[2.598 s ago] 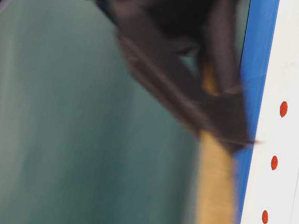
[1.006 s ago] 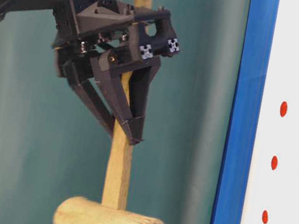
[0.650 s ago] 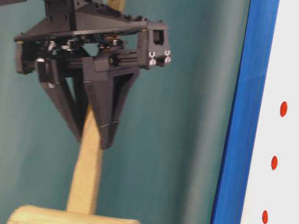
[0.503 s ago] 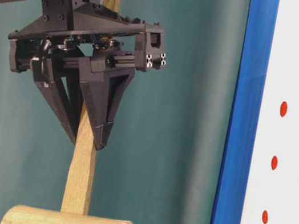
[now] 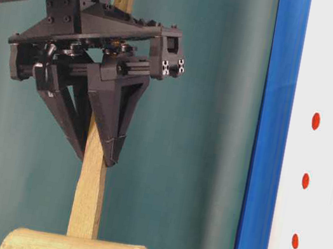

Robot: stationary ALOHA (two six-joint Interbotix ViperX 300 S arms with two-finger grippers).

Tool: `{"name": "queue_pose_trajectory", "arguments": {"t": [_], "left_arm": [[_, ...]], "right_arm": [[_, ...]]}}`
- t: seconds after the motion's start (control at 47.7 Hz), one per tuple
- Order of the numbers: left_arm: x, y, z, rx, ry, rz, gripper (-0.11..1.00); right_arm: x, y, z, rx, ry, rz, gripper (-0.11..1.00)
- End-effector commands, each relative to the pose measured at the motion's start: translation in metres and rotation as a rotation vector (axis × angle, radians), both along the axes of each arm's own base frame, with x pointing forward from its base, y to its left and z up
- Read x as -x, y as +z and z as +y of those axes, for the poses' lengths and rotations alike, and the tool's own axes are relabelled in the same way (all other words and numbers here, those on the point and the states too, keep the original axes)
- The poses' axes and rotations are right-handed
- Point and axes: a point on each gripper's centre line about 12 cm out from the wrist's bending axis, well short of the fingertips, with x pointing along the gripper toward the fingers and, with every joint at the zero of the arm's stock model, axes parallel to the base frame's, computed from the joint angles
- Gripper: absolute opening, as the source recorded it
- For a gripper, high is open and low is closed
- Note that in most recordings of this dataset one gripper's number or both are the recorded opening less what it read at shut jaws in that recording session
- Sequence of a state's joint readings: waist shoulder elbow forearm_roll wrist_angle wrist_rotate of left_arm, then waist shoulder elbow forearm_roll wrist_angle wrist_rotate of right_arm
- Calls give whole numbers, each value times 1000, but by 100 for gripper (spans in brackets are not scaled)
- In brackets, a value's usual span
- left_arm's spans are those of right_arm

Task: Hit the mark with a hammer.
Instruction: 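Grasp the mallet head with the left gripper, steadying it upright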

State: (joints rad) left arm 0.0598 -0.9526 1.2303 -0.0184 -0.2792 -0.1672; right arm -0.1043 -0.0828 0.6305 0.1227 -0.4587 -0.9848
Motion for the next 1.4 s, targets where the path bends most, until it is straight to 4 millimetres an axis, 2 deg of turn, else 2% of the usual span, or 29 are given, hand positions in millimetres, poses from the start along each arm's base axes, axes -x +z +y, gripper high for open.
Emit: {"name": "queue_pose_trajectory", "arguments": {"t": [0.0,0.189,0.503,0.796,1.132,1.215,1.299,1.341,1.383], "left_arm": [[-4,1,1,3,4,3,93],[-19,-3,6,31,22,8,93],[-59,6,16,35,49,-26,94],[-94,2,20,48,51,19,94],[-108,1,22,52,53,35,92],[-108,-1,22,60,53,52,82],[-107,-4,21,68,53,71,62],[-106,-4,21,69,53,72,48],[-106,-4,21,67,52,73,41]], "right_arm": [[2,23,0,4,-2,-72,10],[2,23,0,3,-2,-72,10],[2,23,0,4,-1,-69,10],[1,23,0,-9,-7,-67,10],[1,22,0,-13,-5,-46,10],[1,22,0,-13,-4,-45,10],[1,22,0,-13,-4,-45,10],[1,22,0,-14,-5,-45,10],[1,22,1,-18,-5,-47,10]]}}
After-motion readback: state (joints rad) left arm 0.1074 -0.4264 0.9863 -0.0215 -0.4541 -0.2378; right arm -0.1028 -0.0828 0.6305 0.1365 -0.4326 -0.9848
